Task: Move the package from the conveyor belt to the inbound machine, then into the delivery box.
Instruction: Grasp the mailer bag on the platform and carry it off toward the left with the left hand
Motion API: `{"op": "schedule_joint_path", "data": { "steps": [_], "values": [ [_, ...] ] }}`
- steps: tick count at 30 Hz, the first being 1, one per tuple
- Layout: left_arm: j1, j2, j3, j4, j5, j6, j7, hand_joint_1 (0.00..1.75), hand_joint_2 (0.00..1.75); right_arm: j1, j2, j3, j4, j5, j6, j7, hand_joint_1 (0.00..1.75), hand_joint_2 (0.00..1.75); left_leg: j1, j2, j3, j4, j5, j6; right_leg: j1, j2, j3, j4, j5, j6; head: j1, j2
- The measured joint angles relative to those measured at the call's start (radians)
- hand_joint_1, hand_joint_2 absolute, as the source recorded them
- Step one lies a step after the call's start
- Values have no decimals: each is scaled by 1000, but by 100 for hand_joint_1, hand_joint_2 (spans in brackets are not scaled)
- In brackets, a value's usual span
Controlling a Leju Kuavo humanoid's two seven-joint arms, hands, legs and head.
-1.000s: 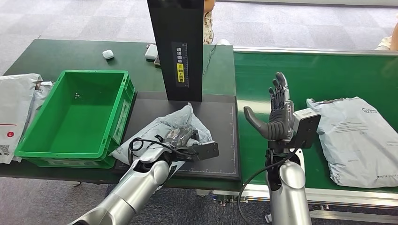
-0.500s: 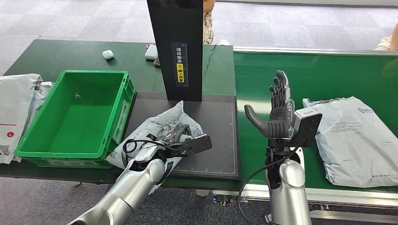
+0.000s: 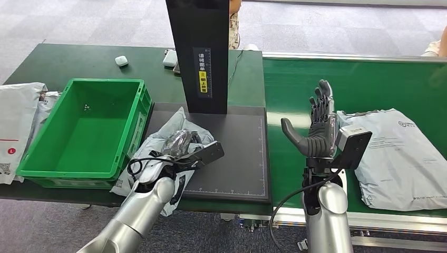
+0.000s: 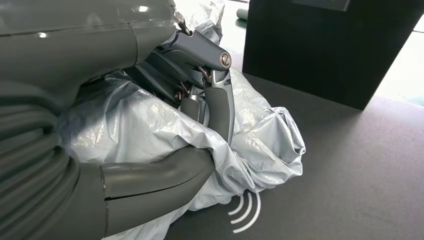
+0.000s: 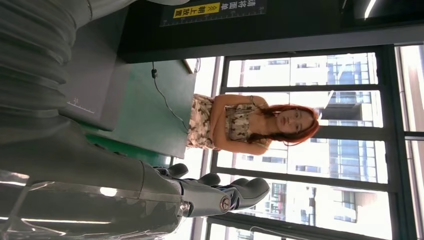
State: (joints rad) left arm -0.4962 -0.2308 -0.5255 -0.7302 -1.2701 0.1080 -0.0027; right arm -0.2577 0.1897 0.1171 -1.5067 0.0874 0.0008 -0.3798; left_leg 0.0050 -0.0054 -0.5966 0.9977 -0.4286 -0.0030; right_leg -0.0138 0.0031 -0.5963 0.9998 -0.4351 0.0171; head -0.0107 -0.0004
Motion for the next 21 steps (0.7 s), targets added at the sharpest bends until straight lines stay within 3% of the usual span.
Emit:
{"op": "schedule_joint_path", "data": {
  "steps": [3,8,16,21],
  "values": [
    [3,1,2,-4,-2,8,-1,175,175,0,0,0,0,0,0,0,0,175,0,0,0,0,0,0,0,0,0,0,0,0,0,0],
    [33,21,17,-115,-80,151,-18,175,175,21,-2,-8,-25,-2,0,0,0,175,0,0,-1,0,0,0,1,0,-1,0,0,0,0,0],
    [71,141,75,-496,-266,224,-29,175,175,57,-13,-31,-74,-13,20,-8,0,175,0,0,-2,0,0,0,1,0,-2,0,0,-1,0,0],
    [19,228,111,-614,-290,259,9,175,175,92,-23,-40,-89,-23,20,-37,0,175,1,0,-2,0,1,-1,1,0,-2,0,0,0,0,0]
  ]
}}
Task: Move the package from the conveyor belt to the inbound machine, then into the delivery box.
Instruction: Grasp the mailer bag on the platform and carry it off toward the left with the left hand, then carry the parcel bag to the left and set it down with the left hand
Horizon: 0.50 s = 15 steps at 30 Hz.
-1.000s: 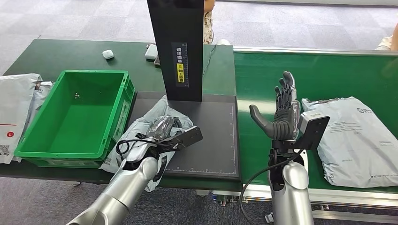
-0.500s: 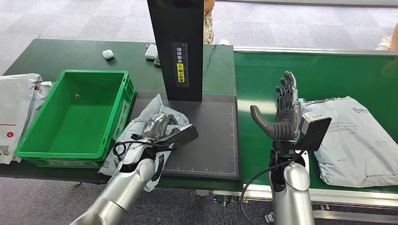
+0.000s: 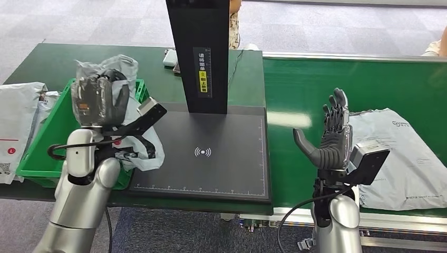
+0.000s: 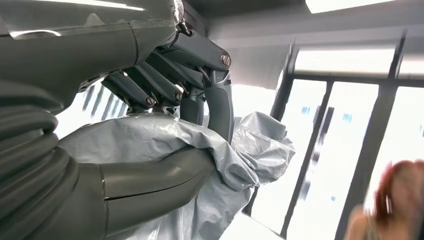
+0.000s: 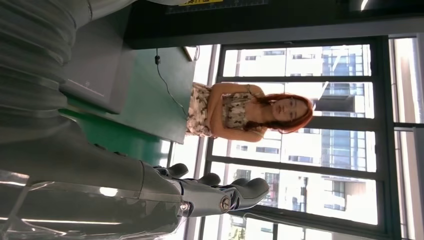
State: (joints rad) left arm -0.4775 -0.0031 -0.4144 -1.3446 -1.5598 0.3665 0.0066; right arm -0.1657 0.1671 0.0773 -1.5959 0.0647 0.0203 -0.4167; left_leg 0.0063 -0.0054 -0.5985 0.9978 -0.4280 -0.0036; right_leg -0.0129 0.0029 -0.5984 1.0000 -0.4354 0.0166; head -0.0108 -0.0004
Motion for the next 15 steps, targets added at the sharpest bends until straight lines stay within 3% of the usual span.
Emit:
{"op": "schedule_joint_path", "data": {
  "steps": [6,15],
  "values": [
    [-61,18,22,-49,-2,5,-47,175,175,32,-2,-8,-27,2,-3,-5,0,175,0,0,0,0,0,0,-1,0,0,0,0,0,0,0],
    [-71,18,22,-51,-2,12,-46,175,175,44,-2,-14,-43,2,-5,-5,0,175,0,0,0,0,0,0,-1,0,0,0,0,0,0,0]
  ]
}}
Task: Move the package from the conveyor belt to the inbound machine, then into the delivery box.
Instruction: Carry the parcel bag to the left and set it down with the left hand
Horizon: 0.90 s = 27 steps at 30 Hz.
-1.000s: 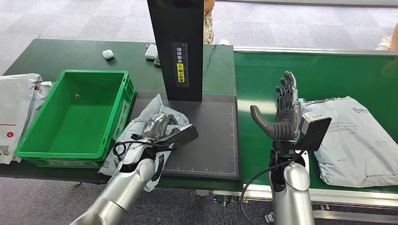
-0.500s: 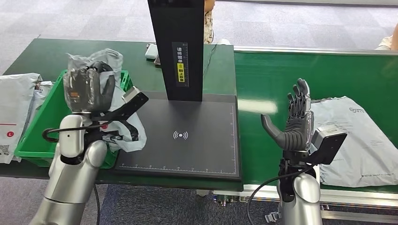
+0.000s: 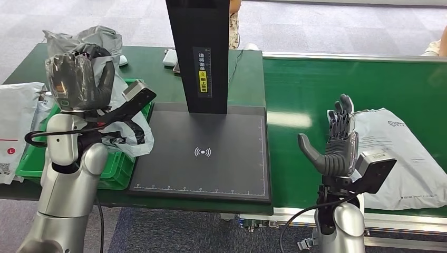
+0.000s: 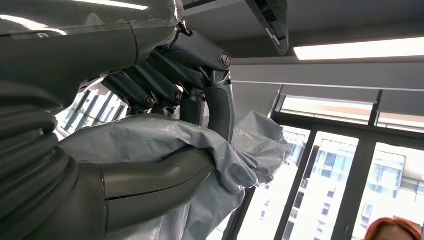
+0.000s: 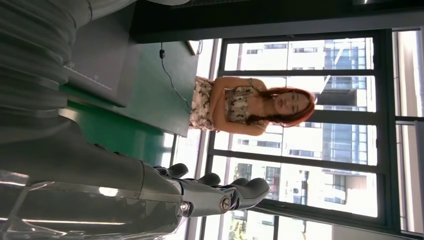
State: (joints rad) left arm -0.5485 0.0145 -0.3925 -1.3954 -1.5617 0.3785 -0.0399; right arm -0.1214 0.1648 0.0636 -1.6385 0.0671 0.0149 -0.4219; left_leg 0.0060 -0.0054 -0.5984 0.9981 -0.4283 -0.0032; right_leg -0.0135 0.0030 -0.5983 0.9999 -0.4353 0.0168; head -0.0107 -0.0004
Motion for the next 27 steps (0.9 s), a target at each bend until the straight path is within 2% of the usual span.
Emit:
{"op": "schedule_joint_path", "data": {
  "steps": [9,15,18,21,23,25,27],
  "values": [
    [-1,0,0,0,0,0,5,175,175,2,0,-2,-1,0,0,0,0,175,0,0,0,0,0,0,0,0,0,0,0,0,0,0],
    [-60,17,0,61,0,-62,97,175,175,10,0,-2,-7,1,3,1,0,175,0,0,0,0,0,0,0,0,0,0,0,0,0,0],
    [-135,29,-3,202,0,-142,167,175,175,6,0,-2,-5,6,15,2,0,175,0,0,0,0,1,-1,0,0,0,0,1,0,0,0],
    [-226,37,-9,430,0,-214,232,175,175,-11,0,-2,7,10,31,4,0,175,0,0,0,0,2,-1,1,0,0,0,2,0,0,0],
    [-280,45,-22,588,0,-338,303,175,175,-30,1,2,26,15,51,9,0,175,0,1,1,-1,2,-2,0,2,1,1,2,0,0,0],
    [-301,55,-35,717,0,-481,374,175,175,-51,5,10,53,26,66,10,0,175,0,4,2,-1,2,-2,0,5,1,1,2,-1,0,0],
    [-302,62,-43,809,-1,-530,402,175,175,-66,9,18,79,32,65,6,0,175,0,6,2,-1,2,-2,0,6,1,1,2,-1,0,0]
  ]
}}
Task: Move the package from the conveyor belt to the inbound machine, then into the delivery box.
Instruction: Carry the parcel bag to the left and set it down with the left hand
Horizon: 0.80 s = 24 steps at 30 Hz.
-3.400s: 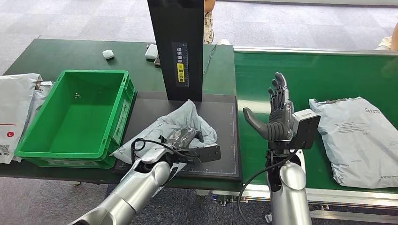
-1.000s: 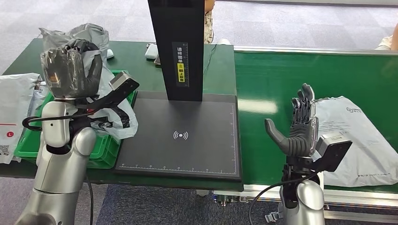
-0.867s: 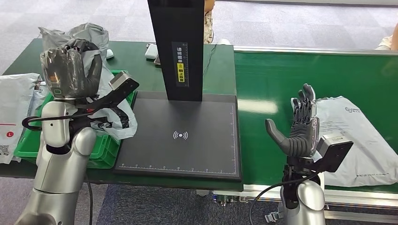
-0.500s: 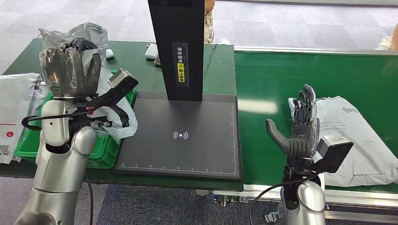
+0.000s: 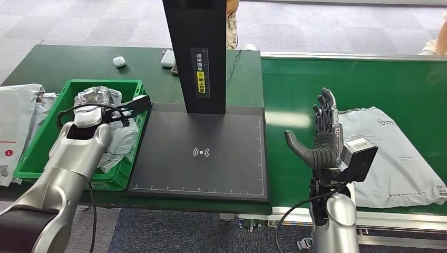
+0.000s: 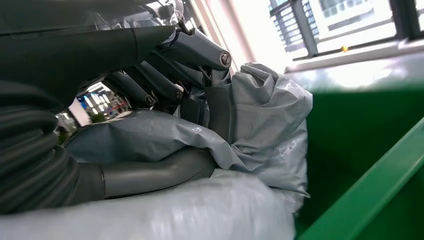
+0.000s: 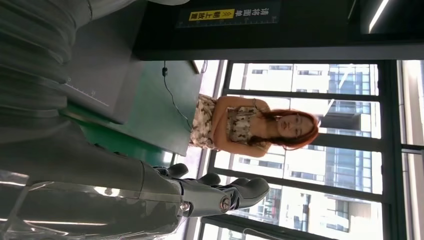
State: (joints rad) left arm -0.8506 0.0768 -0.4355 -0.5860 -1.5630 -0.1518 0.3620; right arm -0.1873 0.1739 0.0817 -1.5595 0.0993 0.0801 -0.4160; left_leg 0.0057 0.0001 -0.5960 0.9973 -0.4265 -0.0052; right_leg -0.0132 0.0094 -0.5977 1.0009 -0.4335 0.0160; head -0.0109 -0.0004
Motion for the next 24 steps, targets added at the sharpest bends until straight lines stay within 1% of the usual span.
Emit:
{"op": "schedule_joint_path", "data": {
  "steps": [4,5,8,9,12,18,20,21,23,24],
  "values": [
    [-11,14,-7,111,-1,-3,17,175,175,-21,1,13,33,-2,-10,-5,0,175,0,-3,-1,0,0,0,0,-3,0,0,-1,0,0,0],
    [-13,16,-7,126,-1,-7,18,162,175,-25,2,16,38,-4,-11,-5,0,175,0,-3,-1,0,0,0,0,-3,0,0,-1,0,0,0],
    [-18,21,-7,160,-1,-12,19,31,175,-34,2,25,50,-8,-11,-4,0,175,0,-3,-1,0,-1,0,0,-4,0,0,-1,0,0,0],
    [-18,23,-7,168,-1,-12,19,0,175,-36,2,27,53,-10,-11,-4,0,175,0,-3,-1,0,-1,0,-1,-4,0,0,-1,0,0,0],
    [-17,25,-6,185,1,4,16,0,175,-40,3,32,60,-13,-12,-3,0,175,0,-3,-1,0,0,0,-1,-4,0,0,-1,0,0,0],
    [-15,25,37,193,33,117,-8,0,175,-41,3,37,64,-20,-24,0,0,175,0,-3,-1,0,0,0,0,-4,0,0,-1,0,0,0],
    [-11,22,57,192,63,209,-35,0,175,-39,2,37,63,-22,-32,1,0,175,0,-3,-1,0,0,0,0,-4,0,0,-1,0,0,0],
    [-9,18,71,188,88,286,-66,0,175,-36,2,37,60,-24,-38,3,0,175,0,-3,-1,0,0,0,0,-4,0,0,-1,0,0,0],
    [-4,8,109,163,154,453,-160,0,175,-25,-1,37,46,-30,-50,9,0,175,0,-3,-1,0,0,0,0,-4,-1,0,-1,0,0,0],
    [1,1,131,137,194,527,-221,0,175,-19,-2,37,37,-34,-56,11,0,175,0,-3,-2,0,0,0,0,-4,-1,0,-1,0,0,0]
  ]
}}
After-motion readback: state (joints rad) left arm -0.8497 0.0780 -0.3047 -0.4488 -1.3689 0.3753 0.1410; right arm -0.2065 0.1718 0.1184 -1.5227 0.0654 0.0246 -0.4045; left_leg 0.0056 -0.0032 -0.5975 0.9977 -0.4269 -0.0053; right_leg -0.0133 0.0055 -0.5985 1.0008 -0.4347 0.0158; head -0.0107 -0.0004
